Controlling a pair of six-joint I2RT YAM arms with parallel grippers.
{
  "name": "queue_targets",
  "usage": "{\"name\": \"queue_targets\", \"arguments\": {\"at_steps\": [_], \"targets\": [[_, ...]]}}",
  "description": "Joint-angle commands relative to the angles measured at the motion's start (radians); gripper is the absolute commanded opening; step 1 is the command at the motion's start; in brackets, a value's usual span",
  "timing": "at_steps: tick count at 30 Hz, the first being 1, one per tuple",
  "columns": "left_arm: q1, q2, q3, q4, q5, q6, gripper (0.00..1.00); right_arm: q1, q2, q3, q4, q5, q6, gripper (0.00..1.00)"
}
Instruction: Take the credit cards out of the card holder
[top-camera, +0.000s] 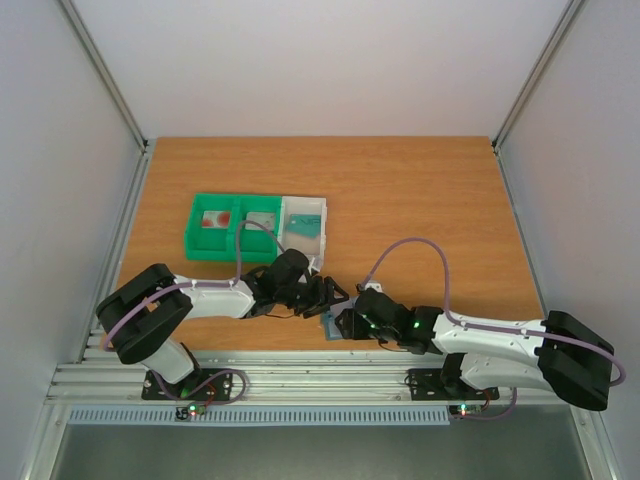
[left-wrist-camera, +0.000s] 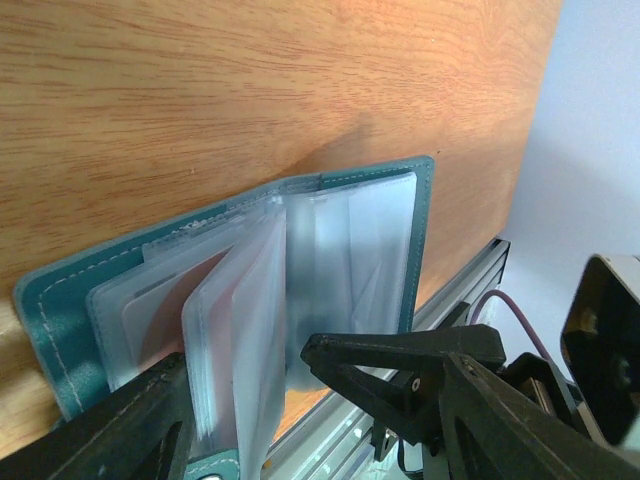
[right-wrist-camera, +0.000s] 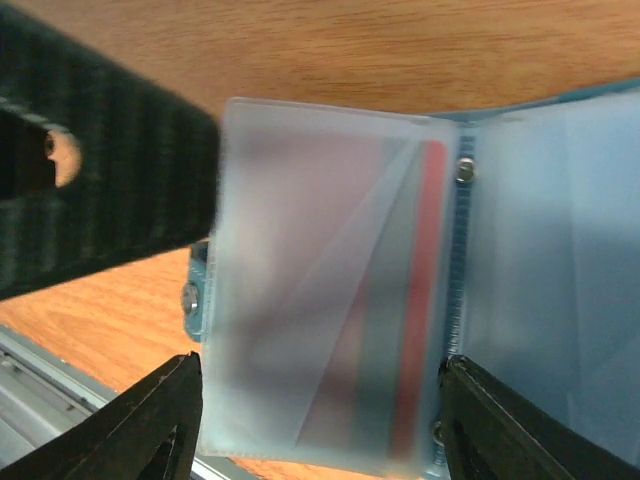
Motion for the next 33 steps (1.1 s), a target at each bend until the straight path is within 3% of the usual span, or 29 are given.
{"name": "queue_targets", "arguments": {"at_steps": [1, 15, 33], "targets": [[-0.004, -0.01, 0.022, 0.064, 0.006, -0.008, 0.66, 0.024, 0.015, 0.045, -0.016, 0.031, -0.001, 0.68], [-0.005, -0.006, 0.024, 0.064, 0.006, -0.011, 0.66, 0.061, 0.076, 0.083, -0.061, 0.091, 0.002, 0.71], [-0.005, -0.015, 0.028, 0.056, 0.004, -0.013, 0.66, 0.066, 0.075, 0.109, -0.182, 0.195, 0.006, 0.52]]}}
